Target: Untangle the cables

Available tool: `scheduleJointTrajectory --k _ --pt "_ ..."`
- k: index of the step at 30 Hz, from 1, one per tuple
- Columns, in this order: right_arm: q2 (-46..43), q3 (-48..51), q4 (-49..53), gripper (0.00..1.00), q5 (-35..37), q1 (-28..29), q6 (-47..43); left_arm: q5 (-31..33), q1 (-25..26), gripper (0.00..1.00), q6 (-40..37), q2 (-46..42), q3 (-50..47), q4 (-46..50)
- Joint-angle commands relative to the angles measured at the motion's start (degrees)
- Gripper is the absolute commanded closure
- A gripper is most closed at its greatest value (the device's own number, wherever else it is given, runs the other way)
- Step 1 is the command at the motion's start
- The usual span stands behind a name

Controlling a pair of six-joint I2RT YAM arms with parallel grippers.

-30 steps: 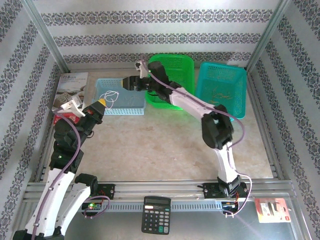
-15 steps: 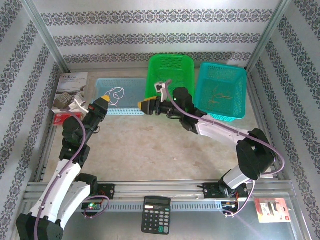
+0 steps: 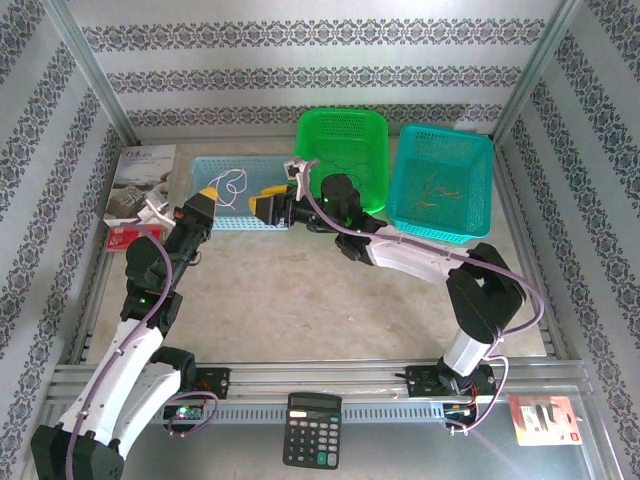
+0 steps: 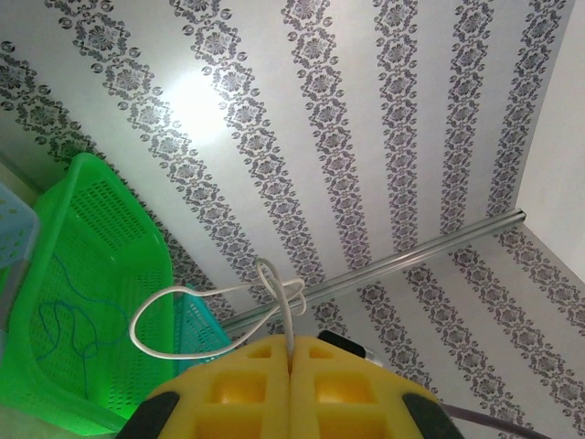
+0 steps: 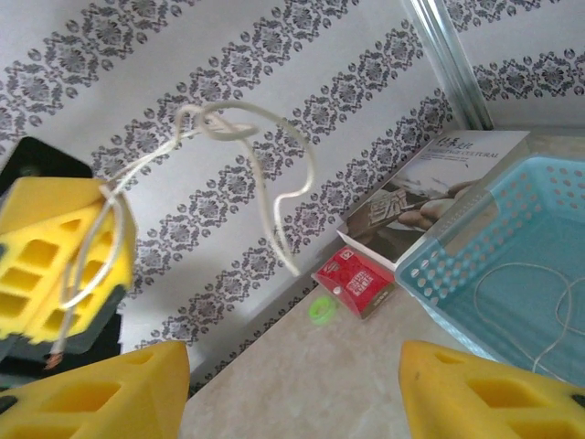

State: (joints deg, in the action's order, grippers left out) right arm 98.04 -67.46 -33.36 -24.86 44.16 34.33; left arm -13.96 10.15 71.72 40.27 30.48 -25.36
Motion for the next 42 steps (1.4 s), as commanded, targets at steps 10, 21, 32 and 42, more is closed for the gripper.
scheduleJointTrajectory --k 10,21,32,42 --pt "5.08 -7.27 -3.75 0.43 0.91 1.19 2.16 0.24 0.82 1.0 2.17 0.14 -1.17 -5.03" --pt "9.47 -11.07 -3.59 0.88 2.01 1.29 3.67 -0.2 1.18 1.0 2.29 0.69 -1.03 -5.96" --pt "-1.11 4.64 6.57 1.0 14.48 -5.73 -0.02 -0.38 0.84 1.0 -5.86 1.34 2.68 -1.57" --pt "-8.88 11.1 15.62 1.0 23.42 -7.61 -5.41 -4.78 0.33 1.0 -9.99 6.38 7.7 -3.15"
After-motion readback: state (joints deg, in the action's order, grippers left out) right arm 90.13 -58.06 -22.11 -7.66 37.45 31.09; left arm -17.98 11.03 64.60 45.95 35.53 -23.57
